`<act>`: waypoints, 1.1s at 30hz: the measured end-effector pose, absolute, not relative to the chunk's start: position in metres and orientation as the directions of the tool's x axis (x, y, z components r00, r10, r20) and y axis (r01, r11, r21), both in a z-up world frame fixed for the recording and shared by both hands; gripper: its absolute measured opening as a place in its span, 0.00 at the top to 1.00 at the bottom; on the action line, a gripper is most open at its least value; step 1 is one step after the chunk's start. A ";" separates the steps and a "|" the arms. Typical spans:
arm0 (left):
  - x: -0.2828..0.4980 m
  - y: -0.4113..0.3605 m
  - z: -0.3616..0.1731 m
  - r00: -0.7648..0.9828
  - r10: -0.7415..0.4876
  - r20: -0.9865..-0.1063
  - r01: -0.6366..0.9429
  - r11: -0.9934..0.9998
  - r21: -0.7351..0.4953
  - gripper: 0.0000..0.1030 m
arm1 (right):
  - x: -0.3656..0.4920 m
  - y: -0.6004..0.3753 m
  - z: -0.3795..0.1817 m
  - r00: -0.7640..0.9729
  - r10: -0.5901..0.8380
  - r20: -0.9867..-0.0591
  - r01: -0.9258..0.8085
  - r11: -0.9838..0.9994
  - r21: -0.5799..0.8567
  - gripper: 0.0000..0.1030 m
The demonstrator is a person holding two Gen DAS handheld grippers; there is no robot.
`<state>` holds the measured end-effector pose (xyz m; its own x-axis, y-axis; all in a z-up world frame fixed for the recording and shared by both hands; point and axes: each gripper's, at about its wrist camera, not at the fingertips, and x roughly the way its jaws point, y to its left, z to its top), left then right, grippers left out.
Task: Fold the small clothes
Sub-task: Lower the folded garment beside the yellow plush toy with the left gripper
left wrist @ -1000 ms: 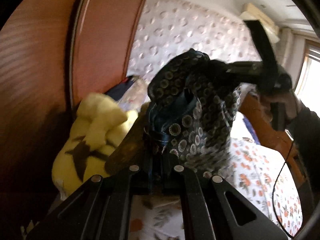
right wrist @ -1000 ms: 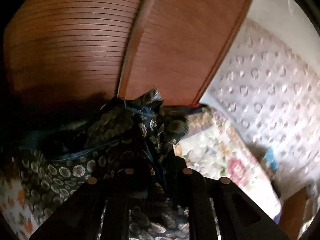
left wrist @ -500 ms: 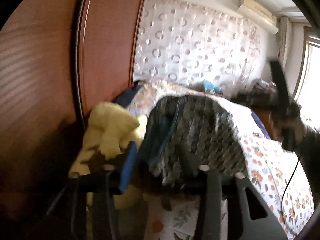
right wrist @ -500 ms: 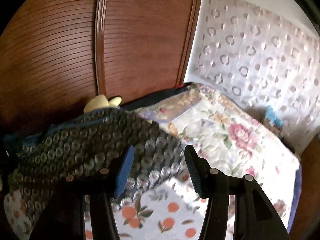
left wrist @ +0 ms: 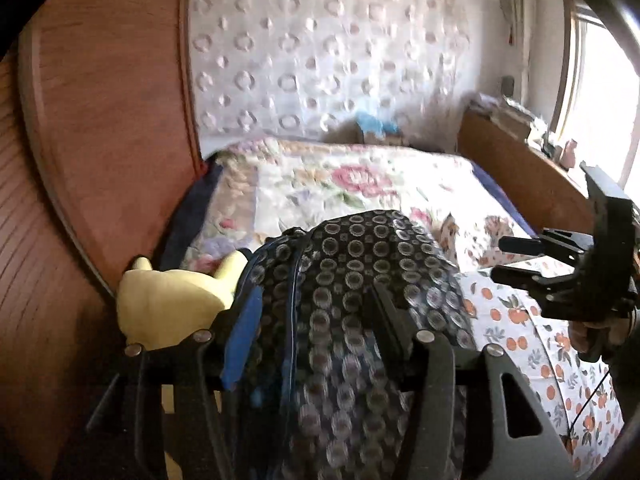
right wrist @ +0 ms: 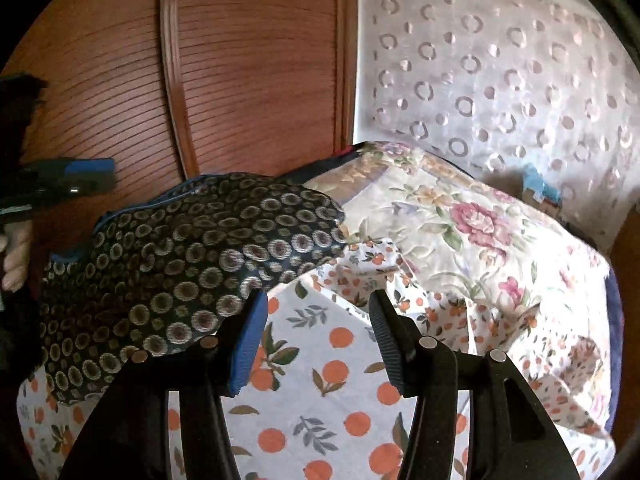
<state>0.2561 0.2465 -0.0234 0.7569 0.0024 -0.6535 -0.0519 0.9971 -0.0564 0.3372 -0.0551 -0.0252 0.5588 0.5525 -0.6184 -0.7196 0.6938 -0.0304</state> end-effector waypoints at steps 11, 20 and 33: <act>0.282 0.251 -0.044 0.724 0.030 -0.690 -0.073 0.997 -0.033 0.46 | 0.422 0.001 -0.053 0.400 0.597 -0.695 -0.775 0.625 0.090 0.58; 0.276 0.249 -0.053 0.719 0.033 -0.694 -0.072 0.997 -0.027 0.46 | 0.453 -0.001 -0.032 0.392 0.702 -0.594 -0.796 0.582 0.163 1.00; 0.308 0.247 -0.066 0.630 -0.104 -0.769 0.002 0.991 -0.131 0.96 | 0.397 -0.016 -0.021 0.476 0.637 -0.607 -0.776 0.629 0.050 0.99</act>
